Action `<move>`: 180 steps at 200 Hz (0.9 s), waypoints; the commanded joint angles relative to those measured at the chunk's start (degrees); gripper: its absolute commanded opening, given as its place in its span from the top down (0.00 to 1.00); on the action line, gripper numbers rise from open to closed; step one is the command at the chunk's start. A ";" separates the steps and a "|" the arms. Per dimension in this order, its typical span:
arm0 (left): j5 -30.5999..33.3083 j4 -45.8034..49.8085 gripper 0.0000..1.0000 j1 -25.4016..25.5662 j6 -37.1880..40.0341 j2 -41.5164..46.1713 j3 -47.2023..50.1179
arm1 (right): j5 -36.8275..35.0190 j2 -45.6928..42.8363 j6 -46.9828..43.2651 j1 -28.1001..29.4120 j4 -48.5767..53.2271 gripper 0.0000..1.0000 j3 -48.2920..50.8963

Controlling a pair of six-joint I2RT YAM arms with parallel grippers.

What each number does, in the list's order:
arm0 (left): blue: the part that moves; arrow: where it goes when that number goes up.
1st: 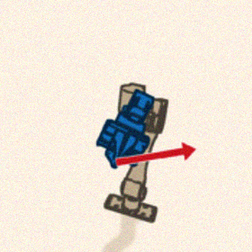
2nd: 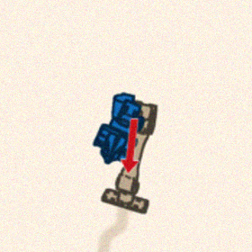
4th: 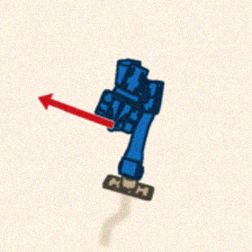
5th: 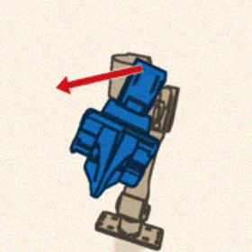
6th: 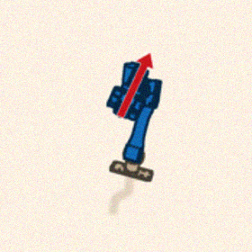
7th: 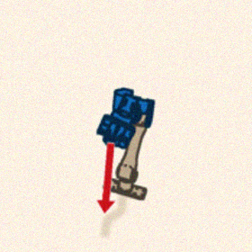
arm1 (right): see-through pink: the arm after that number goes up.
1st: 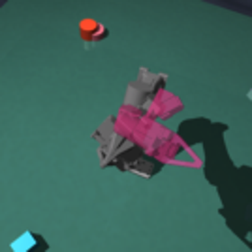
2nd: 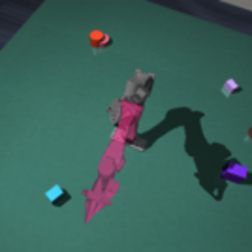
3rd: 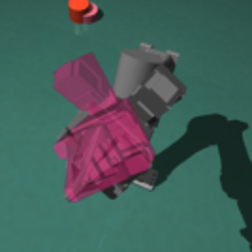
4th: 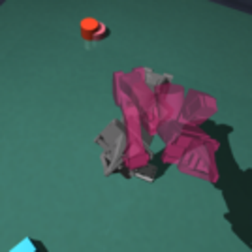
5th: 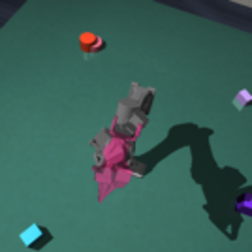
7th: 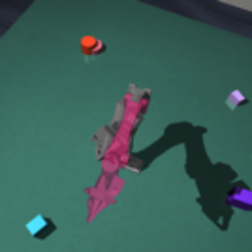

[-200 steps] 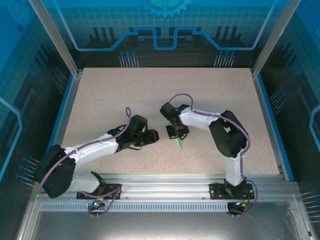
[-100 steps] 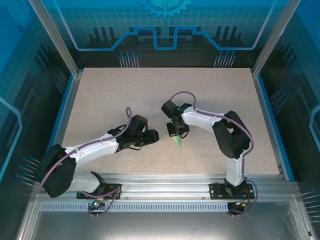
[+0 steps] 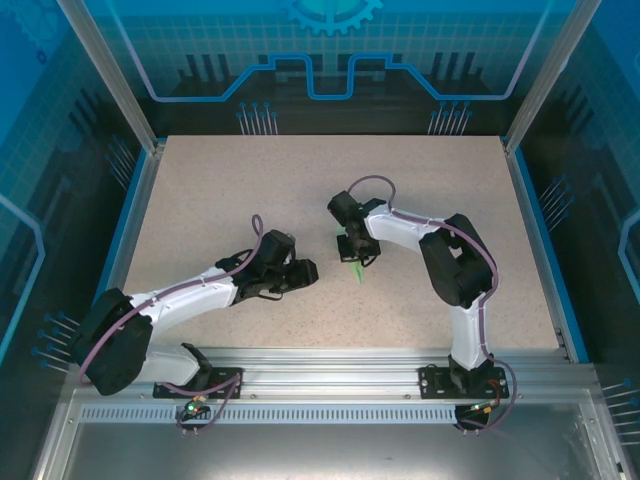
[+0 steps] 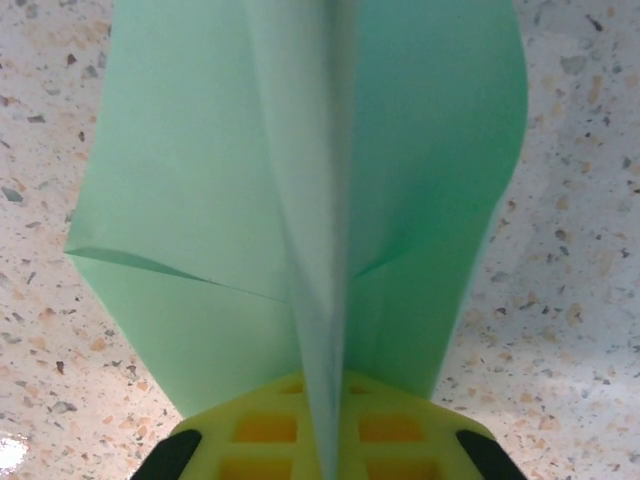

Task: Fold a paper plane with a square sheet of paper (pick it up from the middle)
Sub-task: Move a paper plane to the center of the table.

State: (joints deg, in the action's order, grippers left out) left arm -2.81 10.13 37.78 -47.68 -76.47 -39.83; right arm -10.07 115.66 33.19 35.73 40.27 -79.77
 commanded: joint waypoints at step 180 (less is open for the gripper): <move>-0.05 2.31 0.44 0.37 1.27 1.88 -2.41 | -4.36 -13.37 -6.08 0.11 8.56 0.45 -7.13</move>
State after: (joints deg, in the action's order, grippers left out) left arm -2.79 10.76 37.78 -47.64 -76.42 -40.47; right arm -12.03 107.37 28.53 35.73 47.16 -85.89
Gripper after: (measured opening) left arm 0.559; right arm 0.526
